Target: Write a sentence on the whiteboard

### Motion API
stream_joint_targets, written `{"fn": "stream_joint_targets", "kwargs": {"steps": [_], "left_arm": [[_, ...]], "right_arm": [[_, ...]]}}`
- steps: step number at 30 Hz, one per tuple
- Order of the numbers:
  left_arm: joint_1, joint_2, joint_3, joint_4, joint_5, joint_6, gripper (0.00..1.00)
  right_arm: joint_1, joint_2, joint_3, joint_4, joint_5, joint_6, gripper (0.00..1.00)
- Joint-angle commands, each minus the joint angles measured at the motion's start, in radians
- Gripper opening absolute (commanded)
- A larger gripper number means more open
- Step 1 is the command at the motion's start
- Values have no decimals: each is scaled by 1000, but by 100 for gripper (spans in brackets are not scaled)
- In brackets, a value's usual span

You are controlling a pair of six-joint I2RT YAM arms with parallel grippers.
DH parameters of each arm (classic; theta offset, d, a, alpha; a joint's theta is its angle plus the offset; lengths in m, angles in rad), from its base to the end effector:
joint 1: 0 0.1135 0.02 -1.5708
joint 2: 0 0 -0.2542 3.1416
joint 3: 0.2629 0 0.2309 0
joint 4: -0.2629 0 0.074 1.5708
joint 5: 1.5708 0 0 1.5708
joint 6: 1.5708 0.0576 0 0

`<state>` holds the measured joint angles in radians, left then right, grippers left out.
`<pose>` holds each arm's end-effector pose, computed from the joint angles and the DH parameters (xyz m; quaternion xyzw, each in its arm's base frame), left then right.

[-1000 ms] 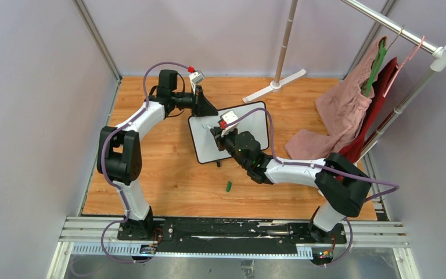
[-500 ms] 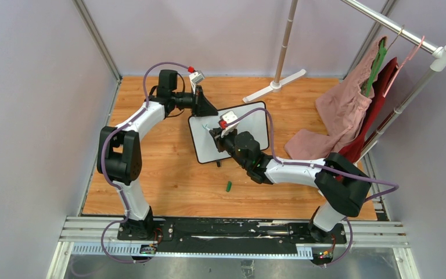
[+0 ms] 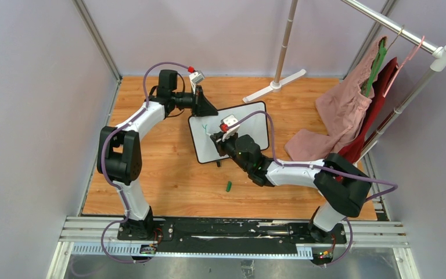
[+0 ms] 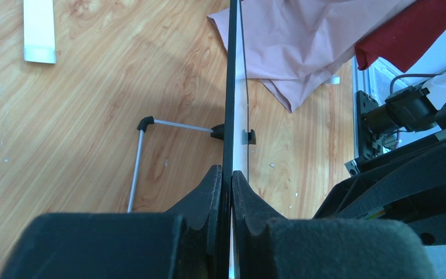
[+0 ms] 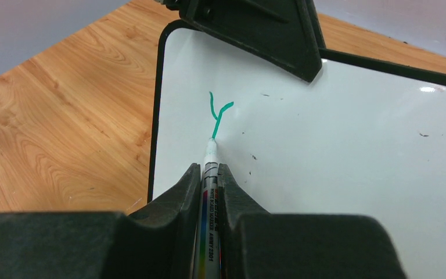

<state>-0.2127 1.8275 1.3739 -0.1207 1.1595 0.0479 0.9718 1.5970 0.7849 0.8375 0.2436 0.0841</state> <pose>0.3727 -0.1345 0.2629 0.3551 0.6946 -0.5125 0.3588 0.2108 0.2841 0.2504 -0.2190 0.6631 0.2848 0.6567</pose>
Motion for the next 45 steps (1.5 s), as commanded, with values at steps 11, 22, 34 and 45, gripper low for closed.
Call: {"fn": "stream_joint_targets", "kwargs": {"steps": [11,22,34,45], "left_arm": [[-3,-17,-32,-30,-35,0,0],[-3,-26,-39,-18,-38,-8,0],[-4,-30,-46,-10,-40,-10,0],[-4,-31,-46,-7,-41,-13,0]], "right_arm": [[6,-48,-46,-23,20,18,0],[-5,-153,-10,-42,14,13,0],[-29,-92,18,-37,12,-7,0],[-40,-55,35,-42,3,1,0]]}}
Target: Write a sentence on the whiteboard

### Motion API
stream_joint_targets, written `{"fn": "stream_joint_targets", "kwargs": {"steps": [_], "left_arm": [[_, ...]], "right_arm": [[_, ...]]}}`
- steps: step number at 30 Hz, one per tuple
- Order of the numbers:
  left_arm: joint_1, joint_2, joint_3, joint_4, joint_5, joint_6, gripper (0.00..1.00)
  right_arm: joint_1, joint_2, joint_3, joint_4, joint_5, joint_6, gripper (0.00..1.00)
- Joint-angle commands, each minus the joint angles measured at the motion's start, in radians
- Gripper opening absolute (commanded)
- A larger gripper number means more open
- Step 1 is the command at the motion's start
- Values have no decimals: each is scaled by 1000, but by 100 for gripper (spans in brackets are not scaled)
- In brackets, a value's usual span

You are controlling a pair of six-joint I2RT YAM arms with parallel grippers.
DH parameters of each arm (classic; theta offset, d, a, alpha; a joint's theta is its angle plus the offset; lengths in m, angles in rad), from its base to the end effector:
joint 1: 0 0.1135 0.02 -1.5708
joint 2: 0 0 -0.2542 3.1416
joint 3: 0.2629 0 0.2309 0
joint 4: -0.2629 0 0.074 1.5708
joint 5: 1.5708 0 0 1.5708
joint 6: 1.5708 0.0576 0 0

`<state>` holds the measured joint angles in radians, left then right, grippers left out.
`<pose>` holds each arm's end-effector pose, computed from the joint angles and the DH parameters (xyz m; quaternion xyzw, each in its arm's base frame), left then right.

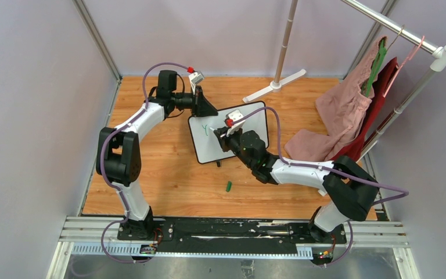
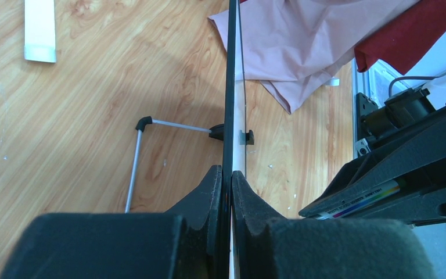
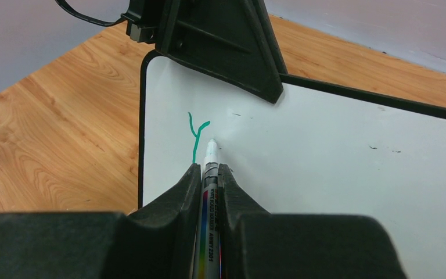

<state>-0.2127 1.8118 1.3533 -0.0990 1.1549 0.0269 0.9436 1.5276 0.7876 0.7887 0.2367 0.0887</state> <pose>0.3698 -0.1338 0.2640 0.3506 0.6957 -0.5130 0.3605 0.2128 0.2706 0.2678 -0.2061 0.6587 0.2840 0.6656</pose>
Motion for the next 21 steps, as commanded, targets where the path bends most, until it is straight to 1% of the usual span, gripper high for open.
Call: {"fn": "stream_joint_targets", "kwargs": {"steps": [1,21], "left_arm": [[-3,-15,-26,-28,-37,8,0],[-3,-18,-27,-24,-35,3,0]], "right_arm": [[-12,16,30,7,9,-1,0],[-12,16,-25,-29,4,23,0]]}}
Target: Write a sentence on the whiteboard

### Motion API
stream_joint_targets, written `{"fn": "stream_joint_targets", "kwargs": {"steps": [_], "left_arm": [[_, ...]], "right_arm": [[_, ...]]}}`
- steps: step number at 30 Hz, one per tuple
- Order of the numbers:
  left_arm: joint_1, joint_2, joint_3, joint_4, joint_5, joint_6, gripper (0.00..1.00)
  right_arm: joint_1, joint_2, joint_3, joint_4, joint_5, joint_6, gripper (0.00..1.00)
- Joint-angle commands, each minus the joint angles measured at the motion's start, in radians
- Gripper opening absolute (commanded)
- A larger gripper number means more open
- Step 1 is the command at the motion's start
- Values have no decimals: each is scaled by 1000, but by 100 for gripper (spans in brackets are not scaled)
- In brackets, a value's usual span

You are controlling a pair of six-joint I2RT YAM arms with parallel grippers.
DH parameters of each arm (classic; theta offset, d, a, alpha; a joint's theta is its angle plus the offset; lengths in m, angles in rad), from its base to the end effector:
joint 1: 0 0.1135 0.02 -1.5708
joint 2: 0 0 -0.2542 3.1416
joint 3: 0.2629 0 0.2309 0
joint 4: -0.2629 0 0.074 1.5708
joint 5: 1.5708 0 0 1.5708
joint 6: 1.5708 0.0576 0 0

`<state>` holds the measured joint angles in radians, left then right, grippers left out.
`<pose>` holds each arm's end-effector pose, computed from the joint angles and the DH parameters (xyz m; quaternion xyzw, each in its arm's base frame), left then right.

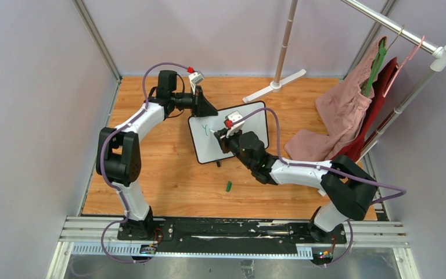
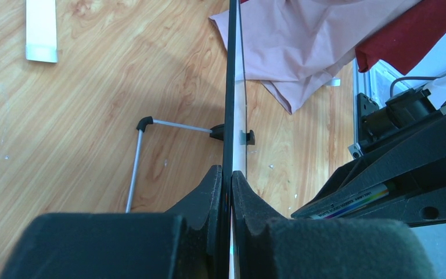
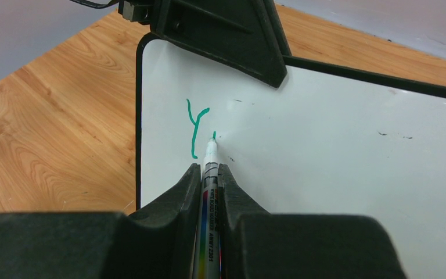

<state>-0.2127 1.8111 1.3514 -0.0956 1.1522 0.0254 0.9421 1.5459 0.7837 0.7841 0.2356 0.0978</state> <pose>0.3698 -0.1337 0.2639 0.3500 0.6961 -0.5121 0.3614 0.2146 0.2722 0.2599 -0.2079 0.6679 0.2814 0.6569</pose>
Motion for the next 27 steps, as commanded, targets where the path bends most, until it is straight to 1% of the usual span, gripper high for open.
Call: {"fn": "stream_joint_targets", "kwargs": {"steps": [1,16,27], "left_arm": [[-3,-17,-25,-27,-33,4,0],[-4,-22,-29,-21,-32,3,0],[-4,-21,-34,-18,-31,1,0]], "right_arm": [[-11,-2,-24,-28,6,15,0],[-30,-37,-47,-46,53,9,0],[-40,-38,-17,-38,54,-1,0]]}}
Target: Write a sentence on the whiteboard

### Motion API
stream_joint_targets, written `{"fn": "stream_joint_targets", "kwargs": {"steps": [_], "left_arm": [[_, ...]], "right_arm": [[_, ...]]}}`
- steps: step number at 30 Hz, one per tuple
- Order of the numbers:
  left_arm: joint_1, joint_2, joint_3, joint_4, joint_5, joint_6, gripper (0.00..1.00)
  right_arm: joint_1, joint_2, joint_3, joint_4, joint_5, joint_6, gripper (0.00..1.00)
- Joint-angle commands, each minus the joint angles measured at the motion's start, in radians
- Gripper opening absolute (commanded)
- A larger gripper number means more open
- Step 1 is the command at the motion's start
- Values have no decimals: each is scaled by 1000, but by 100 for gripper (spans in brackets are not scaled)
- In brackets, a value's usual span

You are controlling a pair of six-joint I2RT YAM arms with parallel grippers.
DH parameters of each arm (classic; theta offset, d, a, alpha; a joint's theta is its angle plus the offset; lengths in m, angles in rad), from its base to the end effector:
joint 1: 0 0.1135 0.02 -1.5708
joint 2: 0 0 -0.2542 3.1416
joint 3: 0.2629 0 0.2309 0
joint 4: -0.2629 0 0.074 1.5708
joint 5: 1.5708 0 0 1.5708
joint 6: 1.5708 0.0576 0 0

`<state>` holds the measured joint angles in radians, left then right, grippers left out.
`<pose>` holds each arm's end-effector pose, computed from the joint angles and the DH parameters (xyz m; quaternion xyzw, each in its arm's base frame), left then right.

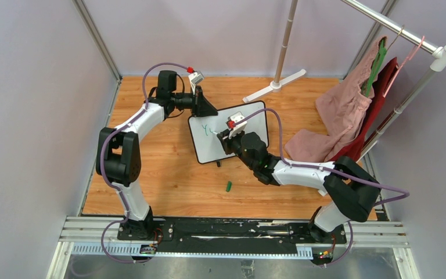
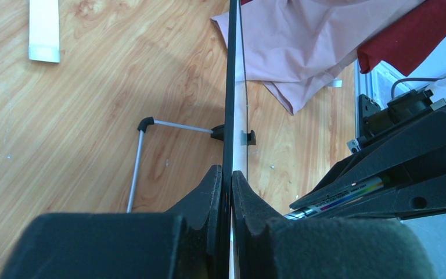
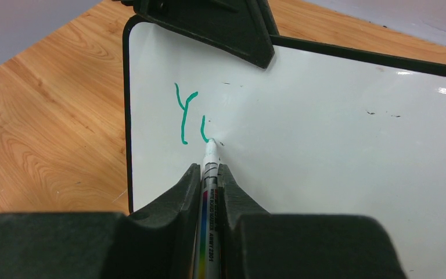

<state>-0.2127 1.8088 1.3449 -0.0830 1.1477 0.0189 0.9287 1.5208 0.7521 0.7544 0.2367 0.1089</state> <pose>0.3697 -0.1336 0.2637 0.3488 0.6965 -0.5109 0.3637 0.2140 0.2636 0.2537 -0.2058 0.6816 0.2726 0.6471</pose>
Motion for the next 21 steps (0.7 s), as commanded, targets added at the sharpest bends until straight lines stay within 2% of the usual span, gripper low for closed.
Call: {"fn": "stream_joint_targets", "kwargs": {"steps": [1,21], "left_arm": [[-4,-19,-27,-31,-25,8,0],[-4,-25,-36,-13,-23,-3,0]], "right_arm": [[-26,-12,18,-7,51,-13,0],[-25,18,64,7,18,-10,0]]}}
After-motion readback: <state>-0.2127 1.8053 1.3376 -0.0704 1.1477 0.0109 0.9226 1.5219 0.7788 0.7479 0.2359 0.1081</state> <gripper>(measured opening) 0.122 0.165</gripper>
